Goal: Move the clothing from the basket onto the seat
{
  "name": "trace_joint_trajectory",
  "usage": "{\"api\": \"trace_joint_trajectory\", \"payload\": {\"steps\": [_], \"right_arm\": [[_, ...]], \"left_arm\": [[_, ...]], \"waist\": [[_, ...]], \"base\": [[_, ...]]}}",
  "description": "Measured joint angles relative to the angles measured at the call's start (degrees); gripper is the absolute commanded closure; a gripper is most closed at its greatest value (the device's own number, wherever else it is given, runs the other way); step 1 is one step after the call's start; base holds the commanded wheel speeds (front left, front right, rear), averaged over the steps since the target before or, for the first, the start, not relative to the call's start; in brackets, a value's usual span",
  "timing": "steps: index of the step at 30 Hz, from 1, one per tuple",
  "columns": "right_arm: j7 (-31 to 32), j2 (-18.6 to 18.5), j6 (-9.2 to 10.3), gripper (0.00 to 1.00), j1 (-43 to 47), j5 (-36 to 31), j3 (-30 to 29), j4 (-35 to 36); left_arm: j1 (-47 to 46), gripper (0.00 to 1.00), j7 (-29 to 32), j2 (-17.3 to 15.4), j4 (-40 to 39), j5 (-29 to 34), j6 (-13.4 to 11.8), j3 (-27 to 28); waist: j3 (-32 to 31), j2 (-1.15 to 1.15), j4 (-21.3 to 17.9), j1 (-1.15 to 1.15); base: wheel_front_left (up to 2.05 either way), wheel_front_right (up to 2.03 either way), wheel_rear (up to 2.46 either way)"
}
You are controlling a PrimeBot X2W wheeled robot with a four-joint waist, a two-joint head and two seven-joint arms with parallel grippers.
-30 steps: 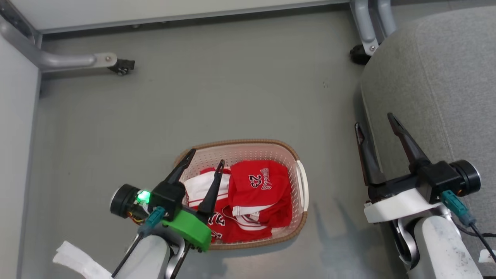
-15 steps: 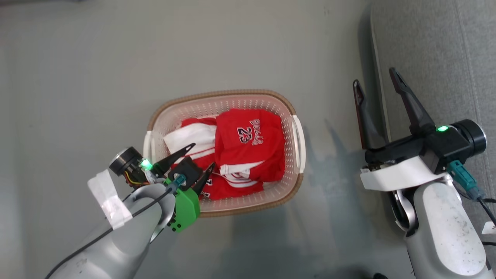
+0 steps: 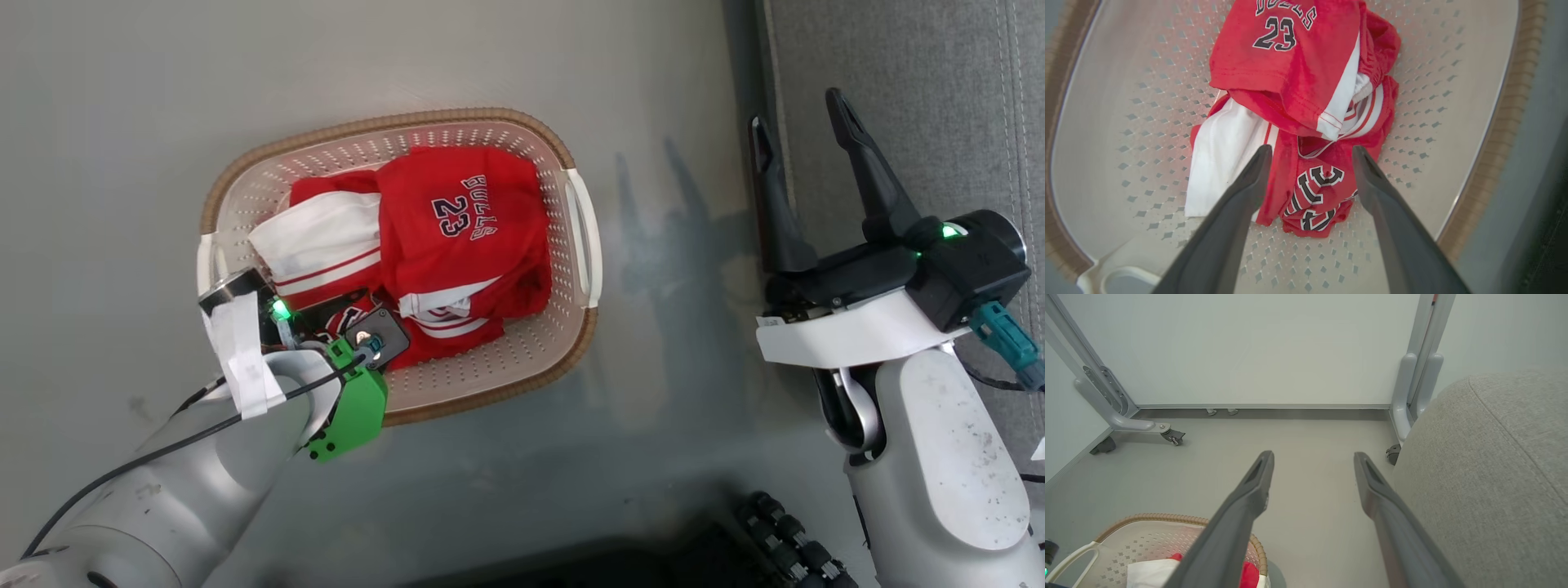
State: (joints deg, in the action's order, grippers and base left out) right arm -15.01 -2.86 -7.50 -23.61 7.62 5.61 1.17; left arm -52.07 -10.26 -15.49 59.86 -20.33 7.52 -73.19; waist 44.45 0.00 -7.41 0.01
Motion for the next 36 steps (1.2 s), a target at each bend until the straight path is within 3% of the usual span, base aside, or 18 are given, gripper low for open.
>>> {"api": "trace_joint_trajectory", "payload": {"steps": [13,23,36], "right_arm": [[0.0,0.0,0.00,0.00,-2.1,2.3,0.4,1.3],[0.0,0.0,0.00,0.00,-3.3,2.9,1.2,1.8],[0.0,0.0,0.00,0.00,-4.7,3.5,2.2,2.0]], "left_arm": [[-4.0,0.00,4.7,-3.0,2.2,0.6,0.0,-0.3],[-8.9,0.00,4.4,-1.9,9.8,2.3,-1.1,-0.3],[-11.5,0.00,5.8,-1.1,12.7,3.4,-3.2,-0.3]], "waist": [[7.8,0.00,-4.0,0.00],[12.8,0.00,-5.0,0.00],[17.2,0.00,-5.7,0.00]], "base": [[0.00,0.00,0.00],[0.00,0.00,0.00],[0.00,0.00,0.00]]}}
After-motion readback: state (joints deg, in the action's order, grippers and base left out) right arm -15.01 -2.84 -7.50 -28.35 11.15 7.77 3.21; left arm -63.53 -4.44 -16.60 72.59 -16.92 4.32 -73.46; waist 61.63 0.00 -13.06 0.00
